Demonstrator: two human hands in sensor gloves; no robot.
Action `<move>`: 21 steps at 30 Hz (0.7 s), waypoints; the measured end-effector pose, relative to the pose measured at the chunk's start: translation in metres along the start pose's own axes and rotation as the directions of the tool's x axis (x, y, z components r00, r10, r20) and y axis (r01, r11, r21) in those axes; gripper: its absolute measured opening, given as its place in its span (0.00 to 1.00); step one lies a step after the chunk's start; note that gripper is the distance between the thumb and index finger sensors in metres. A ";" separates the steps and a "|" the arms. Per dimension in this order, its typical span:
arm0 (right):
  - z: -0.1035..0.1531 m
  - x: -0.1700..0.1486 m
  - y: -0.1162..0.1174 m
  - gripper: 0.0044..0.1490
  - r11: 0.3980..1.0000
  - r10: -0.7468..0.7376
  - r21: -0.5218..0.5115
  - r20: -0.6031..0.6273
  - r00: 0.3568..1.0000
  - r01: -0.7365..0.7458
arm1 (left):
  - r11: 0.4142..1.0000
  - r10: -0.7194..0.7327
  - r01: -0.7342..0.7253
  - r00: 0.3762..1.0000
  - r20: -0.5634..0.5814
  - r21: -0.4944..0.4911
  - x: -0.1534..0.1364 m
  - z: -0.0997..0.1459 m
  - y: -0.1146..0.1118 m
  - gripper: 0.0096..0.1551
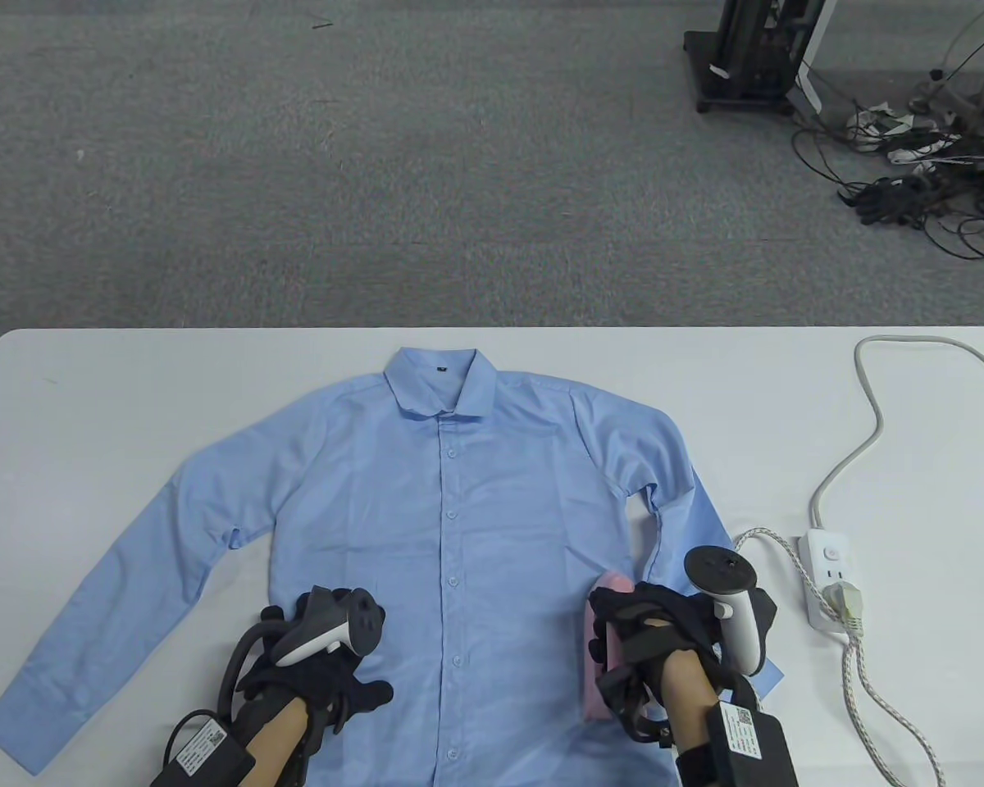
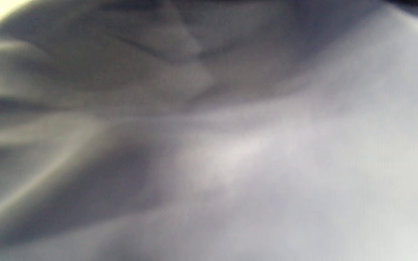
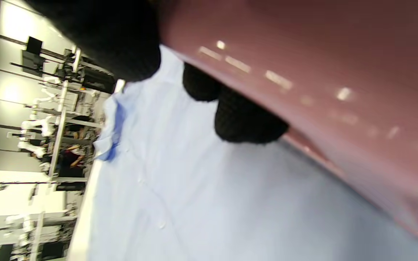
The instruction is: Iron long-sleeve shirt with electric iron on table
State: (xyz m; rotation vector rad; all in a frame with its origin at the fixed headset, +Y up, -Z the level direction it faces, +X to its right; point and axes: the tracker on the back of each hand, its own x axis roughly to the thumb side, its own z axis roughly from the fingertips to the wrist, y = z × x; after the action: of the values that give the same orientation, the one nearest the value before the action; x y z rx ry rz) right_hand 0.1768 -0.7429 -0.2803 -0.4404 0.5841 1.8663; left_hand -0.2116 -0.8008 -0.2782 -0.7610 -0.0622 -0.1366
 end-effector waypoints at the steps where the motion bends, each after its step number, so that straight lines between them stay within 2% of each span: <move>1: 0.008 0.006 0.005 0.40 1.000 -0.019 0.018 0.041 0.999 0.019 | 1.000 -0.001 0.001 1.000 0.000 0.001 0.000 0.000 0.000 0.57; 5: 0.034 0.021 0.029 0.42 0.990 -0.064 0.130 0.127 0.990 0.047 | 1.000 -0.002 0.002 1.000 -0.001 0.001 0.000 0.000 0.000 0.57; 9: 0.048 0.024 0.060 0.42 0.985 -0.057 0.171 0.137 0.989 0.033 | 1.000 -0.002 0.002 1.000 -0.001 0.002 0.000 0.000 0.000 0.57; 15: 0.047 0.013 0.099 0.42 0.961 -0.110 0.263 0.093 0.990 0.082 | 1.000 -0.005 0.005 1.000 0.000 0.004 0.001 0.001 0.000 0.57; 21: 0.036 -0.006 0.121 0.41 0.940 -0.118 0.325 0.017 0.993 0.106 | 1.000 -0.004 0.004 1.000 0.002 0.003 0.001 0.000 0.000 0.57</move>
State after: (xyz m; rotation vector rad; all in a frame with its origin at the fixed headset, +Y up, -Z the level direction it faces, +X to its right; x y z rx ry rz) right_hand 0.0644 -0.7628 -0.2256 -0.2162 0.8085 1.6285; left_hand -0.2109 -0.8003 -0.2781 -0.7580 -0.0659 -0.1392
